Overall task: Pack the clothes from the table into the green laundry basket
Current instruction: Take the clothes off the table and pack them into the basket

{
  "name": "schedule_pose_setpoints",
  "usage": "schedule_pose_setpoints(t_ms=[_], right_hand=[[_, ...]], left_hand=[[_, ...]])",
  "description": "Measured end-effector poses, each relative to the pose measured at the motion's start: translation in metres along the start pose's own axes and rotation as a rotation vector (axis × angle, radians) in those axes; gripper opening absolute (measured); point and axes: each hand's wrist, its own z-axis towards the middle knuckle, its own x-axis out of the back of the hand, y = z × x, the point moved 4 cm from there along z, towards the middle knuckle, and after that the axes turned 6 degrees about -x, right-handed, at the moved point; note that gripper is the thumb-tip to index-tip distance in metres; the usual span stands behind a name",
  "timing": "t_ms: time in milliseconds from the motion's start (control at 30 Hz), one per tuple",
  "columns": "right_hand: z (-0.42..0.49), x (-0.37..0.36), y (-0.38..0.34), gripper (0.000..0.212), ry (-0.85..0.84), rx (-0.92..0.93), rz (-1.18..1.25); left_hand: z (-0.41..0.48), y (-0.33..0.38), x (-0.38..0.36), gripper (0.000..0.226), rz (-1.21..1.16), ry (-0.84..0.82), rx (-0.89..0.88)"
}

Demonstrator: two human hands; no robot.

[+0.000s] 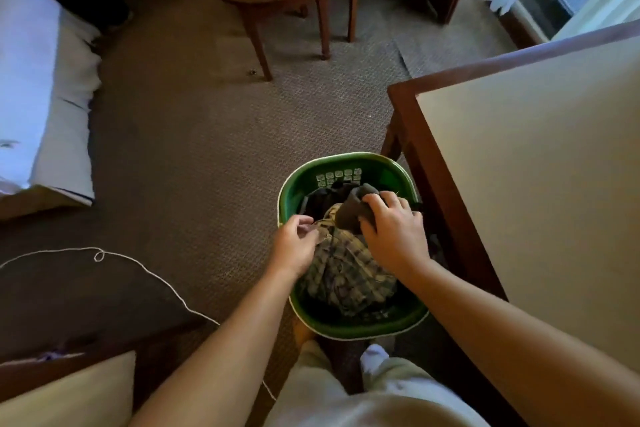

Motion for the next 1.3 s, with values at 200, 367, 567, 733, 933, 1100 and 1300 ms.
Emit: schedule_pose_setpoints(t_ms=[200, 367, 567, 733, 933, 1100, 1300], right_hand=[[0.035, -0.091, 0.040, 0.080, -0.649, -0.143, -0.255], [0.078, -0.156, 0.067, 0.124, -0.522, 0.062, -0.549], [0.110, -0.275, 0.111, 0.145, -0.711, 0.060, -0.753], [0.110, -0.364, 0.149, 0.119, -0.651, 0.049, -0.747], [0.141, -0.428, 0.173, 0.104, -0.615, 0.062, -0.737], [0.145, -0.435, 0.174, 0.120, -0.643, 0.053, -0.715], [0.099, -0.396, 0.151, 0.132, -0.601, 0.043, -0.581]], left_hand=[[0.022, -0.037, -0.032, 0.033, 0.023, -0.033, 0.037], [0.080, -0.087, -0.095, 0.111, 0.515, -0.130, -0.080], [0.159, -0.160, -0.177, 0.141, 0.717, -0.436, -0.077], [0.202, -0.242, -0.228, 0.131, 0.716, -0.375, -0.103], [0.258, -0.303, -0.262, 0.134, 0.665, -0.418, -0.055], [0.264, -0.304, -0.264, 0.137, 0.688, -0.448, -0.030], [0.216, -0.270, -0.238, 0.139, 0.726, -0.344, -0.016]])
